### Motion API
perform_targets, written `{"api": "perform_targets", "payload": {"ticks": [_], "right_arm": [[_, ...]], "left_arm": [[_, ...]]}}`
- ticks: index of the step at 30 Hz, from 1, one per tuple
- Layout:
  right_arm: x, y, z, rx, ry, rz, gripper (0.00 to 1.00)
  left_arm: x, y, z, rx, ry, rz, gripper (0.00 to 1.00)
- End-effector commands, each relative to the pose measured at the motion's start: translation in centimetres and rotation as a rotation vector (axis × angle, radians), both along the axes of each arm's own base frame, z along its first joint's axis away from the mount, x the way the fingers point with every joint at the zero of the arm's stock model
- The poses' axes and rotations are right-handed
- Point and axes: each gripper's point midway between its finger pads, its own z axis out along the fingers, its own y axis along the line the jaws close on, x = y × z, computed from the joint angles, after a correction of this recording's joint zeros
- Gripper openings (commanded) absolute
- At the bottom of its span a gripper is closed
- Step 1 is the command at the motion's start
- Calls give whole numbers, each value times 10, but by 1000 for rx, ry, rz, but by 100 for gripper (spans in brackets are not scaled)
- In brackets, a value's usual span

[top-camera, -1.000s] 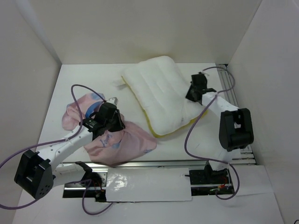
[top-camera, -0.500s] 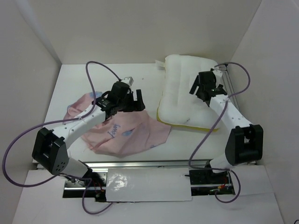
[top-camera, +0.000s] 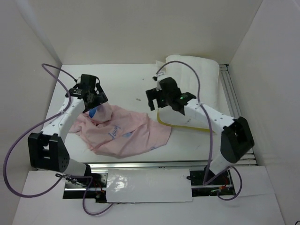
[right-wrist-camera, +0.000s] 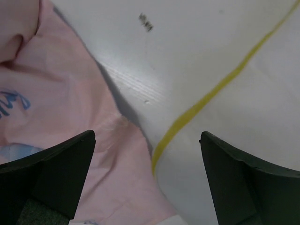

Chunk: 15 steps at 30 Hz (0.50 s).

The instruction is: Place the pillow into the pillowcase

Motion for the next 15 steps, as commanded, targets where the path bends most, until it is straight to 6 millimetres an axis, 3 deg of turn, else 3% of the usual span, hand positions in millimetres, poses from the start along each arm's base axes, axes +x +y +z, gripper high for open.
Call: {"api": "perform_targets", "payload": {"ticks": [1, 3, 4, 5, 9, 11, 12, 14, 15], "right_arm": [[-10, 44, -20, -28, 33, 112, 100], [-6, 57, -47, -17, 78, 96, 100], [-5, 70, -47, 20, 92, 94, 100], [-4, 73, -66, 14, 137, 74, 100], [-1, 86, -95, 13, 201, 22, 100], [7, 93, -97, 6, 178, -8, 100], [5, 95, -111, -31, 191, -13, 100], [13, 94, -114, -58, 175, -69, 99], [13, 91, -127, -85, 197, -89, 98]], "left_arm": [[17, -4, -18, -6, 17, -66, 100], [27, -1, -34, 2, 41, -63, 100], [31, 2, -39, -7, 56, -58, 100], [35, 4, -44, 2, 68, -38, 100], [45, 23, -66, 53, 157, 34, 100], [50, 27, -78, 55, 186, 44, 100], [53, 28, -84, 50, 192, 37, 100], [57, 24, -91, 33, 208, 16, 100], [55, 28, -105, 34, 244, 26, 96]]}}
